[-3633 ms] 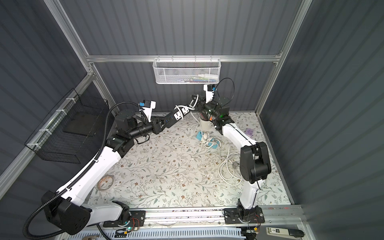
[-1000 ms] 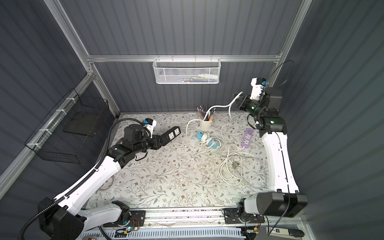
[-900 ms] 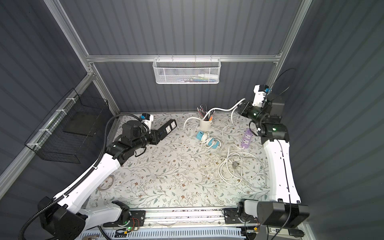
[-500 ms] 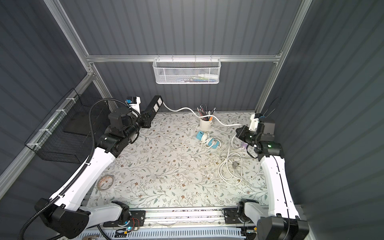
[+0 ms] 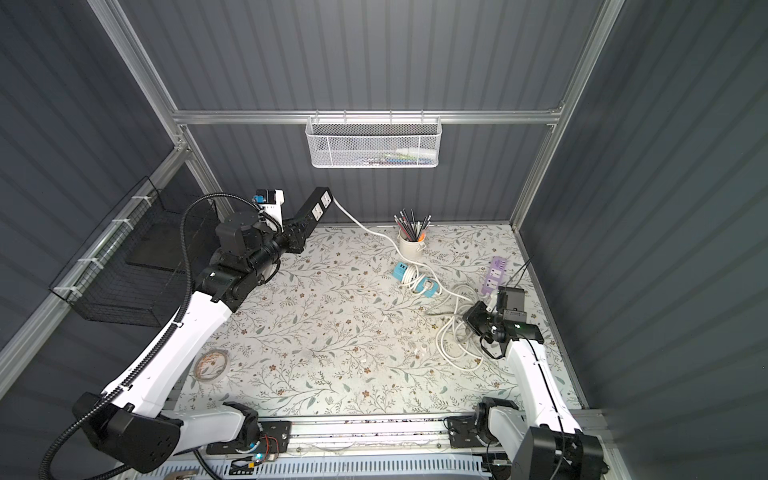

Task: Unwrap the cord wrapped around the power strip
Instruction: Unwrap the power cord from the power strip.

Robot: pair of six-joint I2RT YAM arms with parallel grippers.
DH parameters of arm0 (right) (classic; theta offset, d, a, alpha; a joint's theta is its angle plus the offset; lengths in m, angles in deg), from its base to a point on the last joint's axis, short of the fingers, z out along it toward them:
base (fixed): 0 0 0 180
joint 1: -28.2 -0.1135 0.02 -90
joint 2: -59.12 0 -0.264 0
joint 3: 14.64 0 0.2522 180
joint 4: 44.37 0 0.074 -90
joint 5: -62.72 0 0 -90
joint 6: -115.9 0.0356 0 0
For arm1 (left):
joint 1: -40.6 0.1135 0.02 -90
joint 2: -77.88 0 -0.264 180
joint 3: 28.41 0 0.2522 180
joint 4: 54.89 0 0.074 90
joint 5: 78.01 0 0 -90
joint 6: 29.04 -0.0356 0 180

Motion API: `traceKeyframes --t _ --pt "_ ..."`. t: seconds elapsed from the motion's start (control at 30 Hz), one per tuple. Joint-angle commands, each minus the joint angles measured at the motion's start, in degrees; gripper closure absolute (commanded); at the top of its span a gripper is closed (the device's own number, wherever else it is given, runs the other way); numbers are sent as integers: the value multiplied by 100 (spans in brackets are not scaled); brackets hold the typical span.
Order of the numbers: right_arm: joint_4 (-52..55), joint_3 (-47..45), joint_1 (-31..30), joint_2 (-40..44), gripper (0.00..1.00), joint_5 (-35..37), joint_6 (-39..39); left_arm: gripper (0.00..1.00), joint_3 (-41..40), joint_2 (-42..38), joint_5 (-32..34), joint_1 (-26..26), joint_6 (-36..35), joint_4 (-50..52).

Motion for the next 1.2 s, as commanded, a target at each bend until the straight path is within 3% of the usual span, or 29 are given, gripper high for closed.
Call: traceKeyframes --t 0.0,0.67,0.83,0.97,1.17 --pt "-600 -157 34 -242 100 468 335 100 114 -26 -258 82 217 -686" --pt "-2329 -708 -531 -1881 100 1666 1034 100 -333 -94 -2100 82 944 -1578" --pt "-2416 -692 -696 -1792 99 1712 937 100 -437 -57 -2220 82 1029 -1636" --pt "-2091 -591 -834 -1237 73 1782 673 100 -427 -24 -2325 82 1006 -1585" --pt "-1161 -288 -858 -137 49 1867 291 100 -327 107 -2425 82 1013 -1494"
